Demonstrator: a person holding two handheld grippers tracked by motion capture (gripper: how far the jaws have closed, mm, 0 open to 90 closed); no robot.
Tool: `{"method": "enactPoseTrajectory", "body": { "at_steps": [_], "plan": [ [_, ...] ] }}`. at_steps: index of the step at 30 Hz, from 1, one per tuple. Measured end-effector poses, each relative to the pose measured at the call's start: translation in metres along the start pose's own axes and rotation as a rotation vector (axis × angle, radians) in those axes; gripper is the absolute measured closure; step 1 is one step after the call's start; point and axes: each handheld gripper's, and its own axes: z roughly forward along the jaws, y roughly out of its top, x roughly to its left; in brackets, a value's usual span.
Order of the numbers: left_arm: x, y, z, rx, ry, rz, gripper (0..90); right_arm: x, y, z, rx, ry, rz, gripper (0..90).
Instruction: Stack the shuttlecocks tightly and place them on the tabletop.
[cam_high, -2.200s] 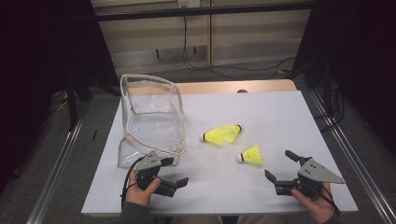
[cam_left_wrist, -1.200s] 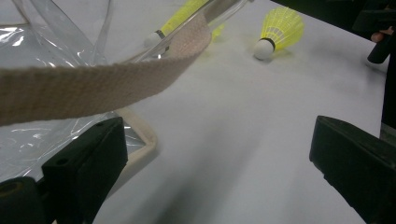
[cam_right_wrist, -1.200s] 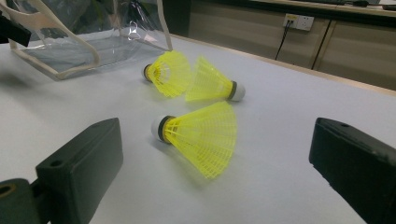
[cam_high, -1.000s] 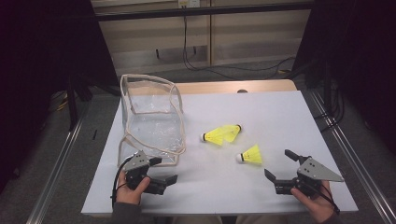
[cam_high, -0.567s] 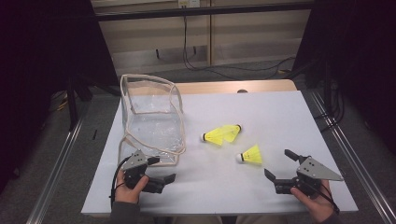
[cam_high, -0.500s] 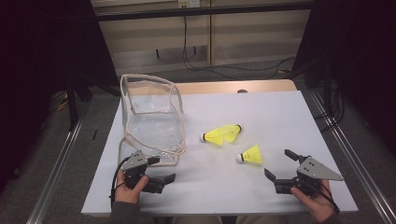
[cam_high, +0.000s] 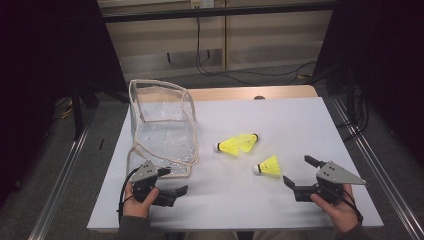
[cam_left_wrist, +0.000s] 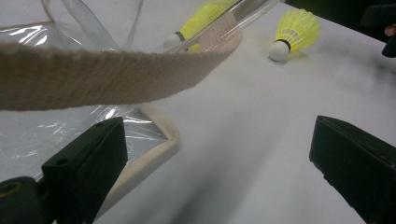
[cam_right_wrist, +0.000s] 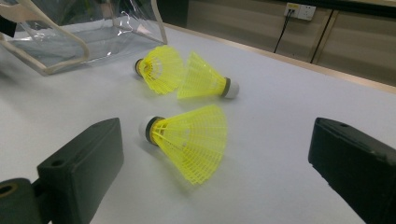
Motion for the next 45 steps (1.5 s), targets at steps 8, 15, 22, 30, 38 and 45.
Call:
{"method": "enactPoseTrajectory", "body": {
  "at_steps": [8, 15, 22, 30, 38, 45],
  "plan": [
    [0.000, 0.000, 0.001, 0.002, 0.000, 0.002, 4.3, -0.005, 0.006, 0.006, 0.041, 0.010, 0.017, 3.3],
    [0.000, 0.000, 0.001, 0.003, 0.000, 0.003, 4.3, -0.007, 0.012, 0.015, 0.065, 0.031, 0.011, 3.3],
    [0.000, -0.001, 0.000, -0.006, -0.002, -0.008, 4.3, -0.009, 0.020, 0.024, 0.086, 0.038, 0.003, 3.6],
    [0.000, 0.000, 0.000, -0.013, 0.001, -0.007, 4.3, -0.014, 0.033, 0.031, 0.097, 0.038, -0.011, 3.7],
    [-0.001, 0.000, 0.000, -0.011, -0.001, -0.005, 4.3, -0.015, 0.046, 0.044, 0.110, 0.051, -0.024, 3.7],
    [-0.001, 0.000, 0.000, -0.011, -0.004, -0.006, 4.3, -0.015, 0.055, 0.059, 0.129, 0.056, -0.040, 3.7]
  ]
}}
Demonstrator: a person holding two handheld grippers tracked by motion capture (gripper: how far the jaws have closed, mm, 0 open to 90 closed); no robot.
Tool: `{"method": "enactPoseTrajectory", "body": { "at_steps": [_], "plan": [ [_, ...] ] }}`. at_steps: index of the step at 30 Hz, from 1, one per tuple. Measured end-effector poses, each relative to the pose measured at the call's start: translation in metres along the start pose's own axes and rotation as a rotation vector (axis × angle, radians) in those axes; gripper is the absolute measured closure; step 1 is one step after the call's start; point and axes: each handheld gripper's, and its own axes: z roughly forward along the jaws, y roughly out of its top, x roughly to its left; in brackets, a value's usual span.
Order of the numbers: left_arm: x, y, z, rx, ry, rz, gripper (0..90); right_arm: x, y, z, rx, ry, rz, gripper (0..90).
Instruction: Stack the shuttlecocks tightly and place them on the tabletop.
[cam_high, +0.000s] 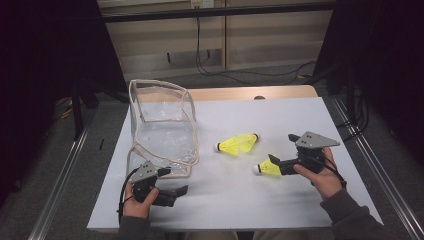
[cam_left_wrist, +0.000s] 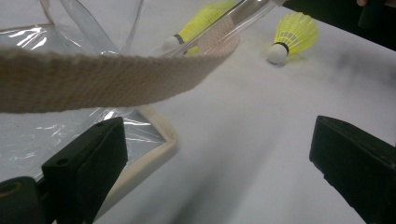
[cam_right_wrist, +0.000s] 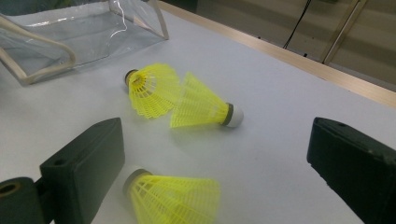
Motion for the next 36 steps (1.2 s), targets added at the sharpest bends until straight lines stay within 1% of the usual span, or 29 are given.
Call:
{"method": "enactPoseTrajectory", "body": {
  "at_steps": [5, 11, 12, 17, 21, 27, 33, 36],
  "plan": [
    [0.000, 0.000, 0.000, -0.002, 0.000, 0.000, 4.3, 0.001, 0.005, 0.010, 0.017, 0.001, -0.017, 3.7],
    [0.000, 0.000, 0.000, -0.003, -0.001, 0.001, 4.2, -0.001, 0.008, 0.018, 0.028, -0.004, -0.020, 3.7],
    [0.000, 0.000, 0.000, -0.003, -0.002, -0.001, 4.3, -0.001, 0.009, 0.019, 0.031, -0.005, -0.014, 3.7],
    [0.000, 0.000, 0.001, -0.002, -0.002, 0.001, 4.3, -0.004, 0.011, 0.024, 0.040, -0.004, -0.013, 3.7],
    [0.000, 0.000, 0.000, 0.001, -0.001, 0.001, 4.3, -0.006, 0.013, 0.027, 0.043, 0.004, 0.011, 3.7],
    [-0.001, -0.001, 0.001, 0.000, -0.002, 0.002, 4.3, -0.009, 0.018, 0.031, 0.053, 0.001, 0.011, 3.7],
    [0.000, -0.001, 0.001, 0.000, -0.002, 0.003, 4.3, -0.007, 0.023, 0.039, 0.070, 0.009, 0.000, 3.8],
    [-0.001, -0.001, 0.001, 0.002, -0.002, 0.005, 4.3, -0.008, 0.024, 0.043, 0.078, 0.007, 0.002, 4.2]
  ]
}}
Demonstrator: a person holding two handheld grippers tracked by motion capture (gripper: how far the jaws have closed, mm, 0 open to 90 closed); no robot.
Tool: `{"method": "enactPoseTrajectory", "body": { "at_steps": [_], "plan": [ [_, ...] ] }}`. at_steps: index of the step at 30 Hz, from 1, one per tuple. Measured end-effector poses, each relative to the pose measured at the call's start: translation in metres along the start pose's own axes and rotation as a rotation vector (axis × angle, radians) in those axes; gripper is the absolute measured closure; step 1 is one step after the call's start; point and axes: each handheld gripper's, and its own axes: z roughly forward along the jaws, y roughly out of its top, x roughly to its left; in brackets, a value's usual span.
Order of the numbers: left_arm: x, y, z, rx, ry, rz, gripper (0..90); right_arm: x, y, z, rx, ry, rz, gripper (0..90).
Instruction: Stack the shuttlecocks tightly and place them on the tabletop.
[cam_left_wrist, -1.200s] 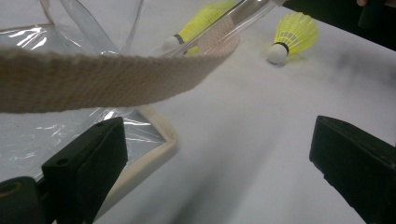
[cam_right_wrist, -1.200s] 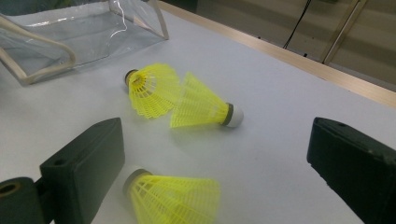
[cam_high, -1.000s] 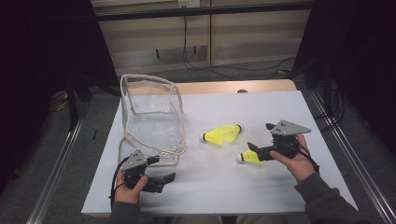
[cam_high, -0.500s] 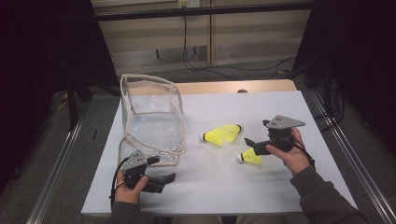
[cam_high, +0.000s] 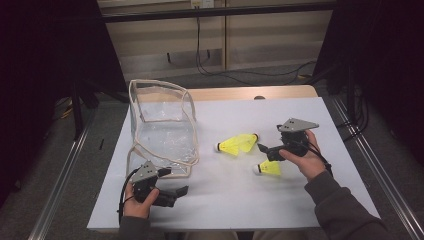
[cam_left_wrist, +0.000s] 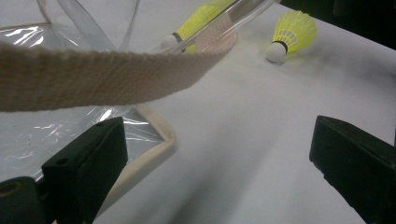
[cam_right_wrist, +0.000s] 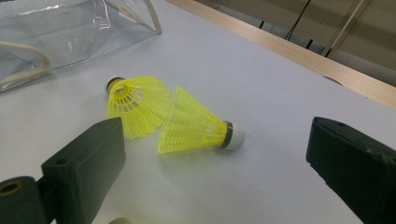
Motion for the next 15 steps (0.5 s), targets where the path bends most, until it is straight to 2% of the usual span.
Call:
{"method": "enactPoseTrajectory", "body": {
  "at_steps": [15],
  "plan": [
    [0.000, 0.000, 0.000, 0.002, -0.002, 0.001, 4.3, -0.004, 0.011, 0.014, 0.040, 0.003, 0.005, 3.9]
  ]
}}
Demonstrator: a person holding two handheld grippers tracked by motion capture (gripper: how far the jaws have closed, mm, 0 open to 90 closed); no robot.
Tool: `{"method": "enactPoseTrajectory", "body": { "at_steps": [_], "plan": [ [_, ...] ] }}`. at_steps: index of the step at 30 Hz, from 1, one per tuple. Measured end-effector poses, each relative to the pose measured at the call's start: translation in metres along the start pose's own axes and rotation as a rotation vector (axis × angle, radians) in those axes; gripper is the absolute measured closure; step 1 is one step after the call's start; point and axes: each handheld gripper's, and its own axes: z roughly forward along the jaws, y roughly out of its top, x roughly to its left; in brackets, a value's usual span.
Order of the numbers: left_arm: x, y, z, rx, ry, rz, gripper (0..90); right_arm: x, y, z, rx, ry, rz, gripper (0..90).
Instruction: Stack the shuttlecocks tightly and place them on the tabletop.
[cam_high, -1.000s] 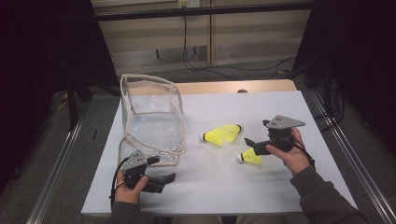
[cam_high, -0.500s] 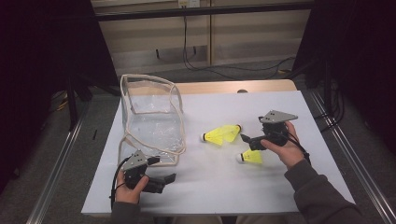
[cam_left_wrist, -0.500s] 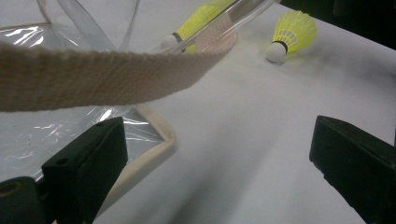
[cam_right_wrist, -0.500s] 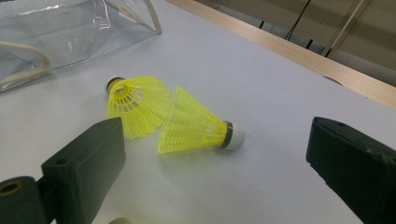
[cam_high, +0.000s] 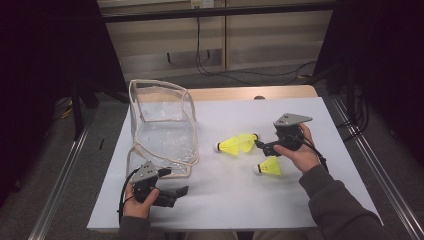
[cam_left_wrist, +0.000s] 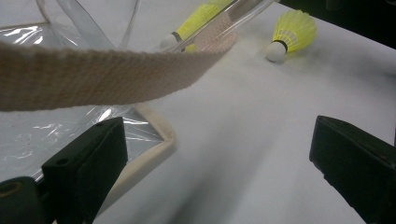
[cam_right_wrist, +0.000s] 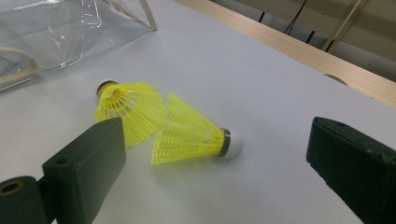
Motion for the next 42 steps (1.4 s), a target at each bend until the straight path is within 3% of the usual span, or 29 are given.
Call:
{"method": "enactPoseTrajectory", "body": {
  "at_steps": [42],
  "plan": [
    [0.001, 0.000, 0.000, 0.000, -0.001, 0.000, 4.2, -0.005, 0.017, 0.030, 0.103, -0.006, 0.013, 4.6]
  ]
}}
